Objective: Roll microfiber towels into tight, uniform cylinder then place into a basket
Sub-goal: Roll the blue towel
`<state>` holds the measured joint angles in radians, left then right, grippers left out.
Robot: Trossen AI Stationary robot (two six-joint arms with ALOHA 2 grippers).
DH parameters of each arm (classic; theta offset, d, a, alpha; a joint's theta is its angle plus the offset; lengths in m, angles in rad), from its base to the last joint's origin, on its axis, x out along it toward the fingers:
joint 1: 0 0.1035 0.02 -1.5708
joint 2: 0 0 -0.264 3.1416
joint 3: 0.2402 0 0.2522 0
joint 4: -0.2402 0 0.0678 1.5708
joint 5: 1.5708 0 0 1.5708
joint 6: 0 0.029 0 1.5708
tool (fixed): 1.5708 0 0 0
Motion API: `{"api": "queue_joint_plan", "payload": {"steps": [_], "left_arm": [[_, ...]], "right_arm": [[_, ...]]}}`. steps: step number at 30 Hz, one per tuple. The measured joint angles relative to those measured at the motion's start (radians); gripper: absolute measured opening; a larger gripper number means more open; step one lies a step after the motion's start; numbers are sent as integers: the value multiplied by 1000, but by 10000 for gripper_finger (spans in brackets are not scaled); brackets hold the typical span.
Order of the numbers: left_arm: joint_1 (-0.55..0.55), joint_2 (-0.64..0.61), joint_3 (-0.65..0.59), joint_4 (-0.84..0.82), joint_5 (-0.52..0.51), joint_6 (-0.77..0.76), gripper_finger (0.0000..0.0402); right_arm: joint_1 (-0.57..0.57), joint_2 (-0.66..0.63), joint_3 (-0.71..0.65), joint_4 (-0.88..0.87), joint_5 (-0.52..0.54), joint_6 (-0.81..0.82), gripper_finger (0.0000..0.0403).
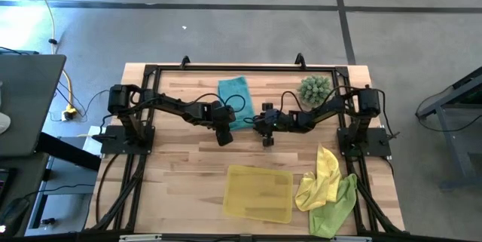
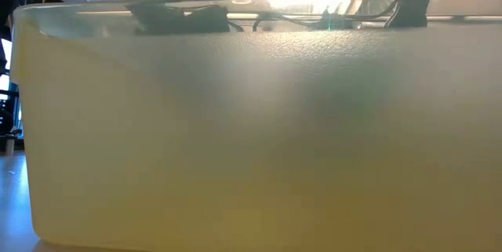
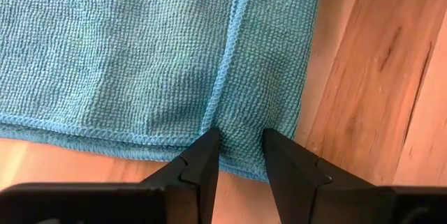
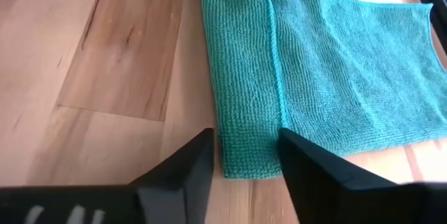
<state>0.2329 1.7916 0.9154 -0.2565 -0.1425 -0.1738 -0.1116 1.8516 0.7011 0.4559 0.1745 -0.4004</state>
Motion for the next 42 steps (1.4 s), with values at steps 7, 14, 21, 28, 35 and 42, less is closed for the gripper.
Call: {"api": "queue_joint_plan", "payload": {"steps": [7,14,21,28,35,42], "left_arm": [[0,0,0,1,1,21,103],[-23,-5,0,8,8,150,103],[-73,-5,0,14,-39,240,103],[-106,-39,-2,-23,-250,214,103],[-125,-100,-1,-33,-287,203,103],[-192,-182,0,-71,-288,138,103]], "right_arm": [[0,49,4,15,0,12,84],[12,54,4,-3,-3,108,30],[47,47,3,-22,4,200,7],[51,11,3,-91,-27,360,1],[52,-7,102,-300,-178,593,1],[-5,-1,229,-482,-409,748,0]]}}
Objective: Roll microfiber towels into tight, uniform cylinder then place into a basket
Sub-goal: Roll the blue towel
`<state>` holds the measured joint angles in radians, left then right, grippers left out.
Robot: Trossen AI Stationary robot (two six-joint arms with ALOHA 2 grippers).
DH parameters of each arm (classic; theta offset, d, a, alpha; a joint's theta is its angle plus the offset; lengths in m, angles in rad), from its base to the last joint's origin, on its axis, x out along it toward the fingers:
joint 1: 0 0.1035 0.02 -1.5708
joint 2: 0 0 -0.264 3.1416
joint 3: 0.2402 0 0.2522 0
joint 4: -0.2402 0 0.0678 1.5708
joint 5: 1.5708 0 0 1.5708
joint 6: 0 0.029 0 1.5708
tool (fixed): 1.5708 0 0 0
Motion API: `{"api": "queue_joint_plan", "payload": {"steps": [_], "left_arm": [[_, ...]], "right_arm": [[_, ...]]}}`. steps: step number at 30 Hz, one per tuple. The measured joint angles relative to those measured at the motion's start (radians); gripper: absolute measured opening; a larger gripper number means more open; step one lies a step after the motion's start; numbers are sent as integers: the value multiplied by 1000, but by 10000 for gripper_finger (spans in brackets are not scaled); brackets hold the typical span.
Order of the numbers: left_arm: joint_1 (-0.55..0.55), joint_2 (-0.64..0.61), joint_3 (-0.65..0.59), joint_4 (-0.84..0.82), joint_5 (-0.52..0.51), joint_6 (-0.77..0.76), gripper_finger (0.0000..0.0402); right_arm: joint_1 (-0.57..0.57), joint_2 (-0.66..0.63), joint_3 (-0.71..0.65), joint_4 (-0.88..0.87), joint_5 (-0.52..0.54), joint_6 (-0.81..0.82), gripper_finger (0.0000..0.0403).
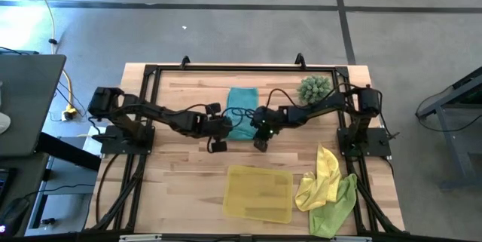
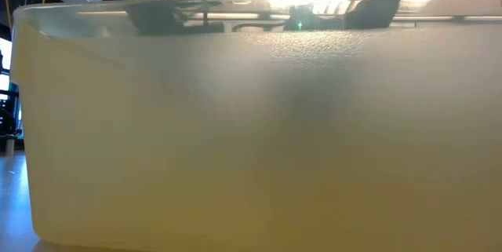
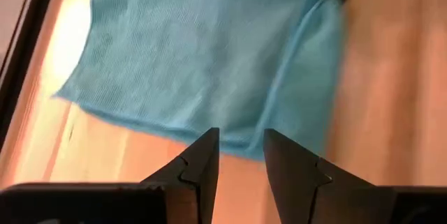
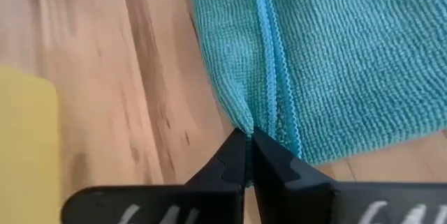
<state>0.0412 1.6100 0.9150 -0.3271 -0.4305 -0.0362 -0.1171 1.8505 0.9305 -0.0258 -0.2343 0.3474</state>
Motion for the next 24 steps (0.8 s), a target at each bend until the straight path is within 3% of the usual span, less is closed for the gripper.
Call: {"api": "queue_joint_plan", "payload": {"steps": [9,16,24], "left_arm": [[-86,6,2,12,24,2,103],[-63,73,0,33,-19,73,113],[-35,80,0,44,-16,166,153]], "right_arm": [[-93,-1,-14,30,-17,64,0],[-94,-6,-37,36,15,64,0],[-90,-6,-38,46,18,57,0]]}}
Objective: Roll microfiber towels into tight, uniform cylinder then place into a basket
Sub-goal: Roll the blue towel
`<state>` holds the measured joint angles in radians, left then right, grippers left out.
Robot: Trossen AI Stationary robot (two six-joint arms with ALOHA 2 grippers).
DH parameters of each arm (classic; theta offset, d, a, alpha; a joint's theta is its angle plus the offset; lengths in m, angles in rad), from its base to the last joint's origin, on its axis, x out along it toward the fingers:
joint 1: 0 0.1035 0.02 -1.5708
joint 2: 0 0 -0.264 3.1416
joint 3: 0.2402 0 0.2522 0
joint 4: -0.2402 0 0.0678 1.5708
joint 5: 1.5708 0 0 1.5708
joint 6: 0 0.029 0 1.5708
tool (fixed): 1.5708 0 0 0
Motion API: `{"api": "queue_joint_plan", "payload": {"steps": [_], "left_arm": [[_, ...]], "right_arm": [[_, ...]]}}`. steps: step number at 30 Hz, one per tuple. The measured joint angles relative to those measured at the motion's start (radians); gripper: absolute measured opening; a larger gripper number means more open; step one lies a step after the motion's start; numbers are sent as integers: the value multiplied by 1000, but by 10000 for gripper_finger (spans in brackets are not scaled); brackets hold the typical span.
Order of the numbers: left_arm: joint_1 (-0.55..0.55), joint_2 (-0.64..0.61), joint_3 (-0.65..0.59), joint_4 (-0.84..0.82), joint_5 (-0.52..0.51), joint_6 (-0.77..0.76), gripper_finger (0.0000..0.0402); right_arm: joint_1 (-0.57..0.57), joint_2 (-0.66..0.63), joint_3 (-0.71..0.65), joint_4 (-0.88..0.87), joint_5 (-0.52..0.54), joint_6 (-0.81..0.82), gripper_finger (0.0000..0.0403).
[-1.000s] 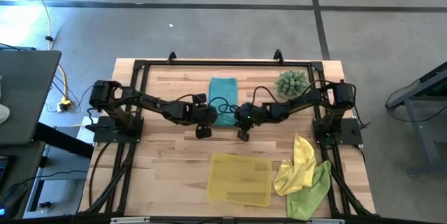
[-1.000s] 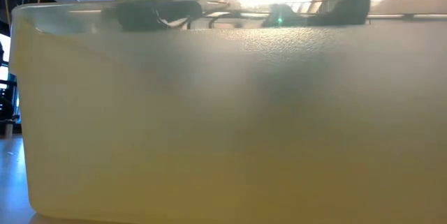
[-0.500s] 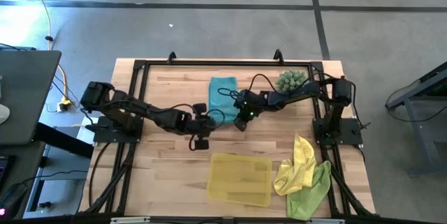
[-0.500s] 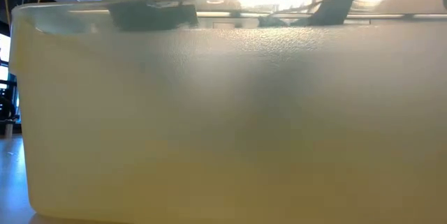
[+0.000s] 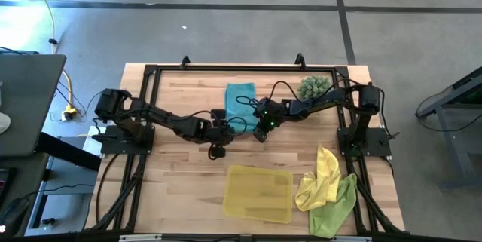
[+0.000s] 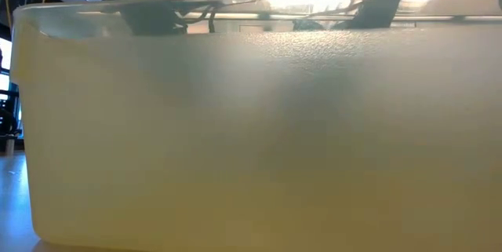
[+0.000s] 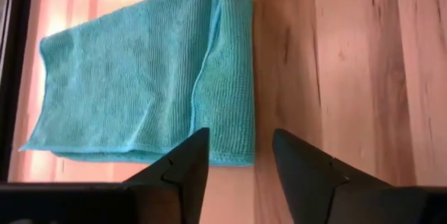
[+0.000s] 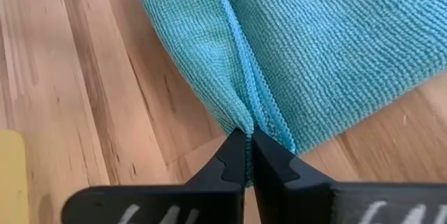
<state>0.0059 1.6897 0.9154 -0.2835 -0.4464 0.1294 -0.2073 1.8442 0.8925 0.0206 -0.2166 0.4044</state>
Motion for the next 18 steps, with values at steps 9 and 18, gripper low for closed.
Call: {"api": "queue_joint_plan", "payload": {"steps": [9,18], "left_arm": [[37,60,2,74,44,125,176],[92,128,2,77,51,84,145]], "right_arm": [[0,0,-1,6,0,-11,0],[0,0,-1,5,2,-20,0]]}}
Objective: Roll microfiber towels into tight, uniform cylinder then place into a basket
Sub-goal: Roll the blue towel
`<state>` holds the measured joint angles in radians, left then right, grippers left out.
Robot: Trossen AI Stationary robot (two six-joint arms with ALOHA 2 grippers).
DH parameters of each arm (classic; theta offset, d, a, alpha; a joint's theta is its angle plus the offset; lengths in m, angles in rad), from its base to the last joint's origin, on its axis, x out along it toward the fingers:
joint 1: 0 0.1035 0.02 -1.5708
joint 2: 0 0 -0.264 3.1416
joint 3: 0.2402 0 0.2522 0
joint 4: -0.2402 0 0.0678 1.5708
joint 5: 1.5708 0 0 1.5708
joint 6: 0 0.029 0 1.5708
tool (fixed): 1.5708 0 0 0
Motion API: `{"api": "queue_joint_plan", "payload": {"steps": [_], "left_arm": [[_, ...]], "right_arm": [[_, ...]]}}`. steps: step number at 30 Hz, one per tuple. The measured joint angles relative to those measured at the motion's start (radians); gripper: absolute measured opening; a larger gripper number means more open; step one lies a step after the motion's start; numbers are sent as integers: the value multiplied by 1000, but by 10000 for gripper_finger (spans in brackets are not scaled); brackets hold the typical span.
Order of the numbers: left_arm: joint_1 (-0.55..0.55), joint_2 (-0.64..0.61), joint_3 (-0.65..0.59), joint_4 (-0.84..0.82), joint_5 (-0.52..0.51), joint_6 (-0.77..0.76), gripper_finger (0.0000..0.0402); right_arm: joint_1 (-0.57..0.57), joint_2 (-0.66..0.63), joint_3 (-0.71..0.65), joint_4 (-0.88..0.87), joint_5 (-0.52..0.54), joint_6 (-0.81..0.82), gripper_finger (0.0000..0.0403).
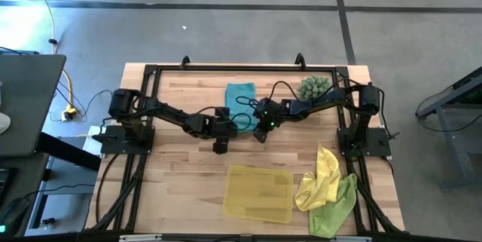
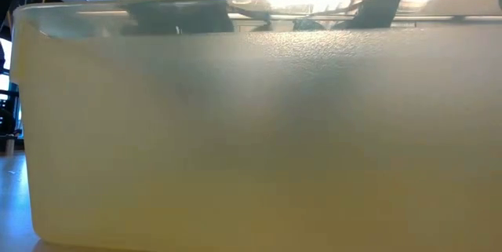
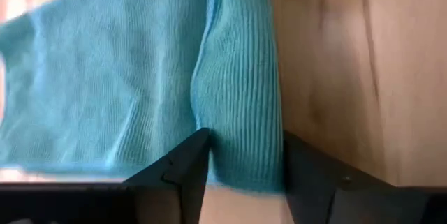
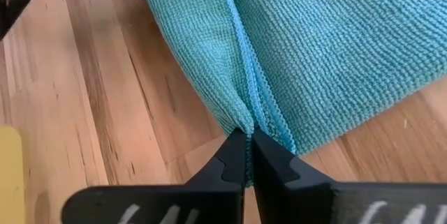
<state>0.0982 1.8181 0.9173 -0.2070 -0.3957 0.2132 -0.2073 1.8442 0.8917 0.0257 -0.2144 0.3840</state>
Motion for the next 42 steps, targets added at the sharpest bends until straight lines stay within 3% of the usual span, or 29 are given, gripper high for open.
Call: {"api": "queue_joint_plan", "payload": {"steps": [4,10,15,20,28,42], "left_arm": [[19,1,0,-4,48,-56,98],[50,-14,0,-16,256,-197,10],[75,-24,0,-24,406,-333,17],[92,-72,-4,-43,520,-345,6],[119,-100,-2,-141,519,-445,10],[137,-102,-1,-205,449,-618,8]], "right_arm": [[0,0,0,0,0,-24,0],[0,0,0,-2,-2,-45,0],[-4,1,0,-6,-79,5,0],[1,2,0,-8,-158,19,0],[-1,2,1,57,-151,8,0],[2,2,28,121,106,-225,0]]}}
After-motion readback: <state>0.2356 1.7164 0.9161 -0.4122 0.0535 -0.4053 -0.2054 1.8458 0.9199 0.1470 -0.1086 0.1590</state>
